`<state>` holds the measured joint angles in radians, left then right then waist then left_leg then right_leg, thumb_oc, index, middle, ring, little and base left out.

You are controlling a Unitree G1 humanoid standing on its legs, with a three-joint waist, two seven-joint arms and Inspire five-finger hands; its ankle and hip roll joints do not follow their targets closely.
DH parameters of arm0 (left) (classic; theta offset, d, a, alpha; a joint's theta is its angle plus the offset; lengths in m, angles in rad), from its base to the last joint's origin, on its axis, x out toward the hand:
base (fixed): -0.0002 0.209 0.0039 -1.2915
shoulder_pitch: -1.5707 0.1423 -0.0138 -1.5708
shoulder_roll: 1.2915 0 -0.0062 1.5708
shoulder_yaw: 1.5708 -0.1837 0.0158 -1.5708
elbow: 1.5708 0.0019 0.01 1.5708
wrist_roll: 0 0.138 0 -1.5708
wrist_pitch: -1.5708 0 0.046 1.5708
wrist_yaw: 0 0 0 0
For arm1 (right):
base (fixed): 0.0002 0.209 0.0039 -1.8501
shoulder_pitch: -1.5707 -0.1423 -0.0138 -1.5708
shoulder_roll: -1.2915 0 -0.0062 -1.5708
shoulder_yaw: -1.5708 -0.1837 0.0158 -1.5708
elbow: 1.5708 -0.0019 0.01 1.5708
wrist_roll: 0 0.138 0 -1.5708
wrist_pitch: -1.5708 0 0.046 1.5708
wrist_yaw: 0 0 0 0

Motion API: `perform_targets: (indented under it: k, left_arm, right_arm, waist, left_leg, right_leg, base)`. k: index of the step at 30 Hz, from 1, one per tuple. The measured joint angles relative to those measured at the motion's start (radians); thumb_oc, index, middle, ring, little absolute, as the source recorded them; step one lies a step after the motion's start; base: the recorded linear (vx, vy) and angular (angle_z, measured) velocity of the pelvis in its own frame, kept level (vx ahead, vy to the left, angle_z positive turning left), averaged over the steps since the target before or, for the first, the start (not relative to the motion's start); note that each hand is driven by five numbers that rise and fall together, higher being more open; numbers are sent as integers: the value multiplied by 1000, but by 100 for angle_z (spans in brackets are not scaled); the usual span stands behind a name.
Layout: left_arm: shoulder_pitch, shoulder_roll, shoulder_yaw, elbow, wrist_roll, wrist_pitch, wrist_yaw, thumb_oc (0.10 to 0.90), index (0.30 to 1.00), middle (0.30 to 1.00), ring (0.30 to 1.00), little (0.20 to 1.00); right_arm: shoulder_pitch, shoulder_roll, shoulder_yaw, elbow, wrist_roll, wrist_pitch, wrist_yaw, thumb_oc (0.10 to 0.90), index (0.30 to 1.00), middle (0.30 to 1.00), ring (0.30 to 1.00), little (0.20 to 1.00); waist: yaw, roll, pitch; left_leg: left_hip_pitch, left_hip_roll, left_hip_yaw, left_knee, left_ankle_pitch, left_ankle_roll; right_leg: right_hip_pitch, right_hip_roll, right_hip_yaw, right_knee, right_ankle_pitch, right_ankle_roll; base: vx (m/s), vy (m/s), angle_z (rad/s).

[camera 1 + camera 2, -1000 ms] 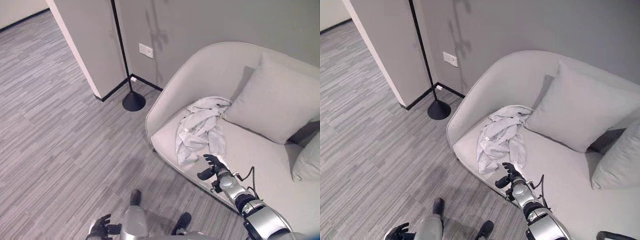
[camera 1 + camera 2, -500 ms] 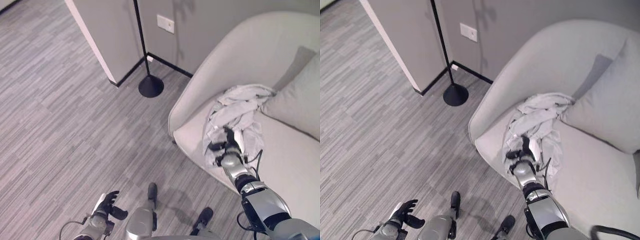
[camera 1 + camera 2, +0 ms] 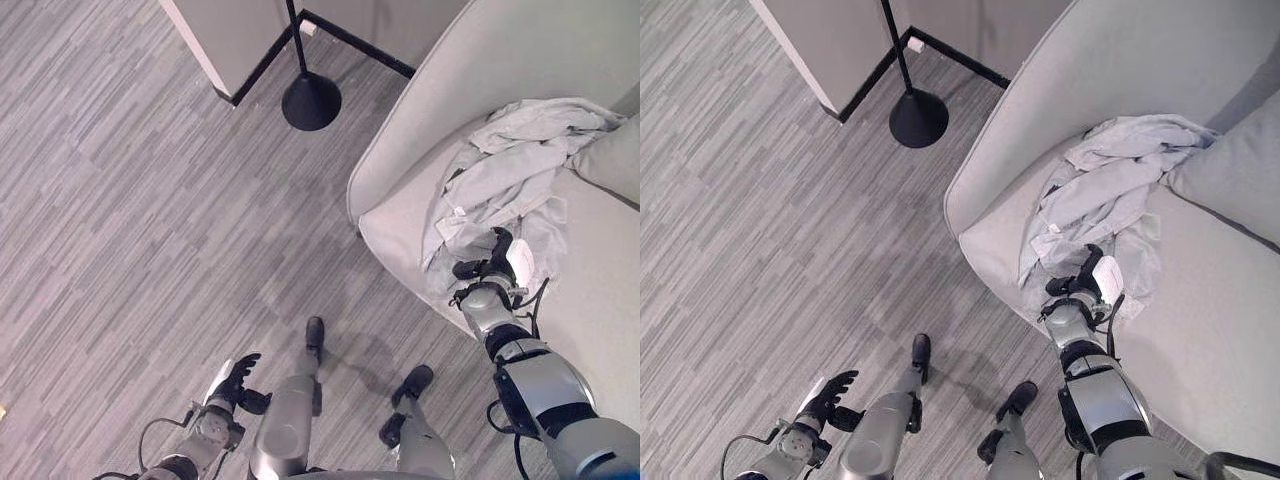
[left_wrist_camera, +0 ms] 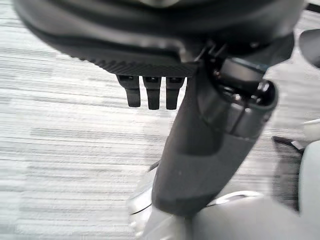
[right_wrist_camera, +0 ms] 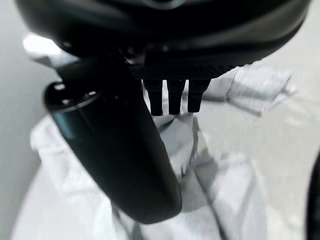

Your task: Hang the clothes on the sofa on the clothes rack.

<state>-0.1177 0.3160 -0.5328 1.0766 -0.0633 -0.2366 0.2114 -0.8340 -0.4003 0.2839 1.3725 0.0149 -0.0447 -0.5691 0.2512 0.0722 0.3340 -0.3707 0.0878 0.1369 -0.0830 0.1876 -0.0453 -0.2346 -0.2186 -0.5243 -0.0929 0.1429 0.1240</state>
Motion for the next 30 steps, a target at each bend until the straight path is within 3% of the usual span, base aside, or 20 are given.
perform_targets:
  k: [2,3,4,5,7,9,13,15,16,18,20,22,24,27,28,29,30]
  left_arm:
    - [1,8,-13,-52,0,3,0,800,900,900,900,900]
    - [0,31,-44,-98,4,2,0,800,900,900,900,900]
    - [0,34,-45,-94,5,2,-1,800,900,900,900,900]
    - [-1,37,-41,-98,4,2,-5,800,900,900,900,900]
    - [-10,75,1,-104,9,4,-34,800,900,900,900,900]
    - [-27,79,39,-103,12,8,-32,800,900,900,900,900]
    - [-34,76,26,-109,31,1,-39,800,900,900,900,900]
    - [-35,75,26,-133,41,26,-45,800,900,900,900,900]
    - [-28,79,30,-144,61,39,-46,800,900,900,900,900]
    - [-10,77,24,-144,77,42,-49,800,900,900,900,900]
    - [-6,79,18,-144,93,42,-51,800,900,900,900,900]
    - [25,90,21,-141,113,44,-53,800,900,900,900,900]
    - [84,93,99,-168,108,47,-68,800,900,900,900,900]
    - [119,94,140,-188,103,50,-74,800,900,900,900,900]
    - [129,94,169,-230,98,63,-81,800,900,900,900,900]
    - [183,94,230,-345,59,73,-86,800,900,900,900,900]
    - [204,95,240,-367,39,64,-84,800,900,900,900,900]
  right_arm:
    - [-42,-34,10,51,1,-4,2,800,900,900,900,900]
    - [-78,-79,65,102,2,-2,8,800,900,900,900,900]
    - [-83,-89,67,104,2,-2,18,400,300,300,300,300]
    - [-86,-81,68,106,14,-3,38,400,300,300,300,300]
    - [-91,-41,202,141,45,-1,91,400,300,300,300,300]
    - [-65,-30,199,120,34,-3,120,400,300,300,300,300]
    - [-75,-27,187,104,31,-3,238,400,300,300,300,300]
    - [-11,-6,188,93,19,-21,240,400,300,300,300,300]
    - [68,27,127,74,-9,-33,259,400,300,300,300,300]
    - [137,85,116,113,-8,-1,287,400,300,300,300,300]
    - [173,91,84,108,-7,-1,302,400,300,300,300,300]
    - [198,67,32,53,42,0,302,400,300,300,300,300]
    - [238,21,-46,-165,158,-8,296,400,300,300,300,300]
    - [249,-49,-38,-340,211,-14,282,400,300,300,300,300]
    - [273,-81,-51,-446,239,2,281,400,300,300,300,300]
    - [367,-132,-88,-702,285,0,284,400,300,300,300,300]
    - [379,-147,-93,-761,286,-46,285,400,300,300,300,300]
  waist:
    - [32,6,27]
    - [40,6,27]
    - [40,6,27]
    - [42,4,28]
    - [37,-25,25]
    - [38,-48,13]
    - [27,-46,10]
    - [19,-44,6]
    - [25,-44,0]
    - [16,-43,-58]
    - [15,-39,-74]
    - [-33,-40,-104]
    - [-66,-58,-118]
    - [-97,-64,-146]
    - [-105,-67,-152]
    - [-103,-69,-154]
    - [-103,-70,-156]
  left_leg:
    - [-14,-2,-9,0,2,1]
    - [-33,-4,-21,1,4,-1]
    - [-34,-5,-21,1,5,0]
    - [-35,-5,-23,0,6,0]
    - [-36,7,-31,3,8,-12]
    - [-31,18,-39,3,11,-17]
    - [-21,19,-33,3,13,-19]
    - [-13,27,-29,2,17,-23]
    - [22,27,-39,1,17,-23]
    - [33,24,-40,-2,13,-24]
    - [52,25,-32,-2,13,-24]
    - [91,37,-10,-1,2,-33]
    - [125,51,33,-2,-5,-37]
    - [149,69,53,-2,-14,-50]
    - [157,73,58,-2,-11,-49]
    - [168,80,63,-6,-6,-48]
    - [189,86,74,-7,-7,-50]
  right_leg:
    - [-8,0,-9,0,0,0]
    - [-20,-1,-20,0,0,0]
    - [-21,-2,-21,0,0,0]
    - [-20,0,-24,0,0,1]
    - [-16,17,-30,0,-5,-6]
    - [-7,28,-34,-1,-10,-15]
    - [-3,29,-24,0,-10,-15]
    - [9,32,-32,0,-8,-12]
    - [49,30,-36,0,-12,-17]
    - [60,30,-33,-1,-23,-9]
    - [71,30,-20,0,-22,-8]
    - [92,42,9,-1,-23,-8]
    - [95,50,52,-5,-20,-5]
    - [107,61,76,-6,-21,-7]
    - [111,67,80,-5,-20,-7]
    - [117,75,87,-6,-19,-14]
    - [129,74,96,-6,-20,-15]
  base:
    - [24,-6,19]
    - [57,-75,13]
    - [78,-92,11]
    - [96,-113,-1]
    - [37,-41,3]
    - [4,-6,4]
    - [17,-59,-5]
    - [16,-112,11]
    - [-8,-69,16]
    - [-17,-46,6]
    - [-39,-46,-18]
    - [-41,-50,-37]
    - [-35,-35,-58]
    - [-50,-34,-32]
    - [0,-56,-18]
    - [-78,-29,-22]
    - [-13,-51,-24]
